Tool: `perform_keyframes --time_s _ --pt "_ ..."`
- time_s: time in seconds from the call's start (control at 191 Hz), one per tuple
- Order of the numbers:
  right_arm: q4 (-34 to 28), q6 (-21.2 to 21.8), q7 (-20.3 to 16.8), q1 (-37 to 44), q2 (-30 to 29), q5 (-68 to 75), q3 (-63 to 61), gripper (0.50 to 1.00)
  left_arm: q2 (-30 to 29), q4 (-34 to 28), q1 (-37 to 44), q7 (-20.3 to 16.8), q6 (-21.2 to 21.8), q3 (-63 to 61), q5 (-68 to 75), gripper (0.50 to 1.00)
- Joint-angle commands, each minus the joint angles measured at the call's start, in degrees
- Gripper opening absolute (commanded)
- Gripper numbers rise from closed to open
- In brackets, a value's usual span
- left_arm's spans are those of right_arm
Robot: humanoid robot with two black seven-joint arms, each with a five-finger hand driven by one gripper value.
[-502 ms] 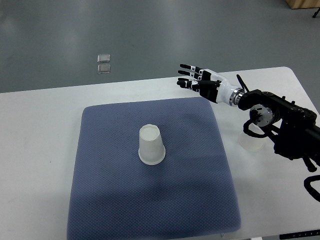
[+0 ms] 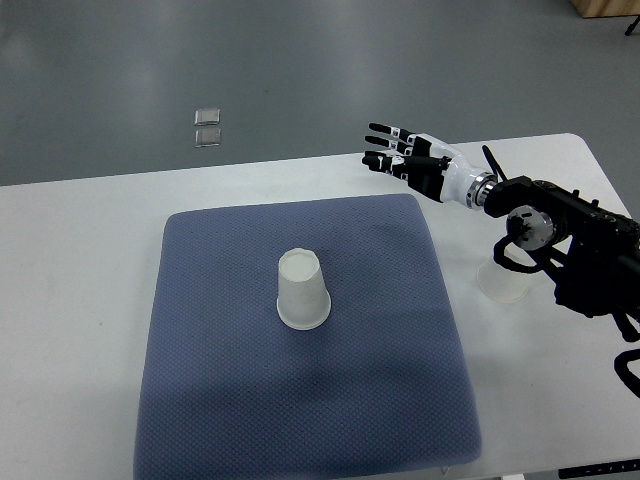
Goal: Stack paper cups
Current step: 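Move the right hand away from the cushion toward the loose white cup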
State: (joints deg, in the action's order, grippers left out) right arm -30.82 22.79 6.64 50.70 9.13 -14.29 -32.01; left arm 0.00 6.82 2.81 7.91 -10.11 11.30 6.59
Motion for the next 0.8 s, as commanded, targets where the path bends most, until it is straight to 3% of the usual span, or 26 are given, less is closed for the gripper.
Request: perform_keyframes --time_s 0.0,0.136,0.298,0.643,0.795 --pt "0.0 1.0 -0.1 0.1 1.9 -0.5 0.4 0.928 0.0 -0.2 -0.1 0.0 0.0 0.0 -0.1 1.000" --pt "-0.1 3.5 0.1 0.2 6.0 -0.3 -0.3 0.928 0.0 0.1 0.0 0.0 0.0 0.0 0.0 1.000" --pt "-0.1 7.0 3.6 0.2 10.9 -0.4 -0.2 0.926 0.0 -0.1 0.0 0.0 0.0 0.0 0.0 1.000" --pt "-0.2 11.7 4.0 1.3 17.7 -10.1 0.8 0.928 0.0 -0.1 -0.1 0.0 0.0 0.0 0.0 1.000" --pt "-5.9 12.2 4.0 1.2 23.7 -16.9 0.8 0.926 0.0 -0.1 0.0 0.0 0.0 0.0 0.0 1.000"
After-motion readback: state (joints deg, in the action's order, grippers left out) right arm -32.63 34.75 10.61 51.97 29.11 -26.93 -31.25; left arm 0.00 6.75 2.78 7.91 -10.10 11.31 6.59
